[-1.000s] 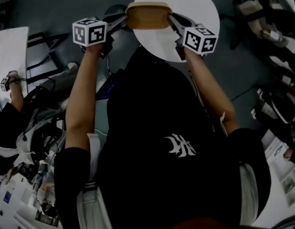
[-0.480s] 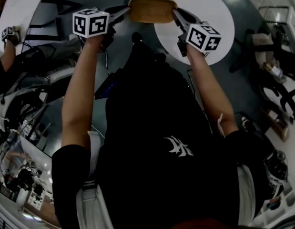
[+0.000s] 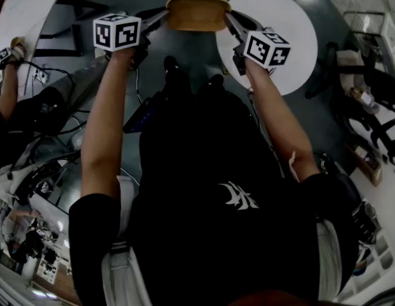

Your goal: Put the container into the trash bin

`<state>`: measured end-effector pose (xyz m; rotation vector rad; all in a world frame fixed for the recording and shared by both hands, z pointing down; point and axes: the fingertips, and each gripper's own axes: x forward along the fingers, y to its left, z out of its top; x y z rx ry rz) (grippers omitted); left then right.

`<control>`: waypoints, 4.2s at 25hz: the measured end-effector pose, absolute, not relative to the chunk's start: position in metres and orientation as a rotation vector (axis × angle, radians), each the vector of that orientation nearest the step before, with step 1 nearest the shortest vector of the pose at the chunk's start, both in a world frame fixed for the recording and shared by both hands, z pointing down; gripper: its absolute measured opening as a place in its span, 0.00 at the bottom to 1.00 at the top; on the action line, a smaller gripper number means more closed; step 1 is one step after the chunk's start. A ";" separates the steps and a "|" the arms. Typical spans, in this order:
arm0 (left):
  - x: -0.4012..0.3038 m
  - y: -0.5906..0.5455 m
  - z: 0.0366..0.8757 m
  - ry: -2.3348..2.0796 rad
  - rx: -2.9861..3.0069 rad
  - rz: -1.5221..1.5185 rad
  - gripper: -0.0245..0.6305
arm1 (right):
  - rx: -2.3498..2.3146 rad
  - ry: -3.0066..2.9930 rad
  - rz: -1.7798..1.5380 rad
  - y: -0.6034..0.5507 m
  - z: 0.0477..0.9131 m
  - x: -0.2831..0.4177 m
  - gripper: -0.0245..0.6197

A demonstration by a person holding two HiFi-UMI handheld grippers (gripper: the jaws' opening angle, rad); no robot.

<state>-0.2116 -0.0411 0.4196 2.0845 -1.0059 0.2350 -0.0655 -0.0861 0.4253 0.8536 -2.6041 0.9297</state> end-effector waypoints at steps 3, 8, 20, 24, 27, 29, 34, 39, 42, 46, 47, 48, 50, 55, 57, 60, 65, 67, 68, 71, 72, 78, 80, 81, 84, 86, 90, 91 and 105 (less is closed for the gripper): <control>-0.237 -0.048 0.426 -0.985 2.076 0.232 0.08 | 0.872 -2.581 0.941 -0.091 0.430 -0.091 0.13; -0.266 -0.060 0.452 -0.940 2.044 0.239 0.08 | 0.920 -2.518 0.982 -0.099 0.452 -0.118 0.13; -0.288 -0.091 0.556 -0.963 1.897 0.301 0.07 | 1.038 -2.339 1.059 -0.131 0.556 -0.138 0.13; -0.287 -0.106 0.600 -0.980 1.857 0.338 0.07 | 1.067 -2.289 1.082 -0.153 0.605 -0.138 0.13; -0.285 -0.116 0.629 -1.001 1.843 0.363 0.07 | 1.104 -2.246 1.078 -0.161 0.642 -0.136 0.13; -0.286 -0.122 0.652 -1.020 1.830 0.389 0.07 | 1.145 -2.221 1.072 -0.162 0.664 -0.134 0.13; -0.297 -0.139 0.697 -1.031 1.817 0.421 0.07 | 1.261 -2.191 1.095 -0.165 0.708 -0.143 0.13; -0.302 -0.146 0.738 -1.051 1.809 0.495 0.07 | 1.292 -2.134 1.116 -0.161 0.755 -0.146 0.13; -0.296 -0.148 0.762 -1.048 1.806 0.510 0.07 | 1.304 -2.103 1.104 -0.166 0.780 -0.141 0.13; -0.285 -0.152 0.798 -1.069 1.779 0.516 0.06 | 1.334 -2.039 1.077 -0.176 0.811 -0.127 0.13; -0.284 -0.153 0.806 -1.076 1.773 0.522 0.06 | 1.341 -2.023 1.072 -0.177 0.818 -0.126 0.13; -0.284 -0.154 0.813 -1.080 1.769 0.526 0.06 | 1.350 -2.011 1.066 -0.178 0.825 -0.125 0.13; -0.285 -0.157 0.826 -1.083 1.765 0.535 0.06 | 1.371 -1.989 1.063 -0.180 0.837 -0.125 0.13; -0.277 -0.172 0.855 -1.091 1.753 0.559 0.06 | 1.410 -1.949 1.088 -0.191 0.862 -0.116 0.13; -0.278 -0.173 0.870 -1.092 1.746 0.575 0.06 | 1.405 -1.947 1.075 -0.193 0.872 -0.117 0.13; -0.282 -0.172 0.891 -1.086 1.740 0.585 0.06 | 1.394 -1.947 1.029 -0.195 0.890 -0.121 0.13; -0.289 -0.189 0.920 -1.093 1.747 0.599 0.06 | 1.396 -1.935 0.988 -0.208 0.919 -0.129 0.13; -0.289 -0.195 0.932 -1.087 1.751 0.607 0.06 | 1.403 -1.923 0.990 -0.212 0.930 -0.129 0.13; -0.288 -0.197 0.938 -1.084 1.751 0.608 0.06 | 1.411 -1.916 0.996 -0.213 0.935 -0.128 0.13; -0.283 -0.200 0.952 -1.070 1.758 0.616 0.06 | 1.418 -1.904 0.988 -0.215 0.947 -0.124 0.13; -0.279 -0.199 0.955 -1.059 1.760 0.621 0.06 | 1.417 -1.898 0.989 -0.214 0.950 -0.121 0.13; -0.265 -0.201 0.968 -1.034 1.778 0.618 0.06 | 1.400 -1.895 0.951 -0.224 0.958 -0.110 0.13; -0.264 -0.197 0.973 -1.040 1.760 0.619 0.06 | 1.386 -1.881 0.951 -0.223 0.963 -0.109 0.13; -0.264 -0.195 0.975 -1.043 1.750 0.619 0.06 | 1.383 -1.875 0.956 -0.222 0.965 -0.109 0.13; -0.265 -0.193 0.980 -1.056 1.735 0.623 0.07 | 1.399 -1.879 0.983 -0.226 0.967 -0.109 0.13; -0.269 -0.189 0.981 -1.062 1.727 0.628 0.08 | 1.404 -1.877 1.014 -0.226 0.967 -0.111 0.13; -0.276 -0.183 0.987 -1.092 1.714 0.640 0.20 | 1.371 -1.867 0.996 -0.221 0.971 -0.119 0.16; -0.275 -0.184 0.986 -1.101 1.715 0.643 0.23 | 1.368 -1.871 0.984 -0.222 0.968 -0.118 0.18; -0.266 -0.187 0.919 -1.149 1.758 0.509 0.13 | 1.219 -2.060 0.902 -0.211 0.896 -0.173 0.20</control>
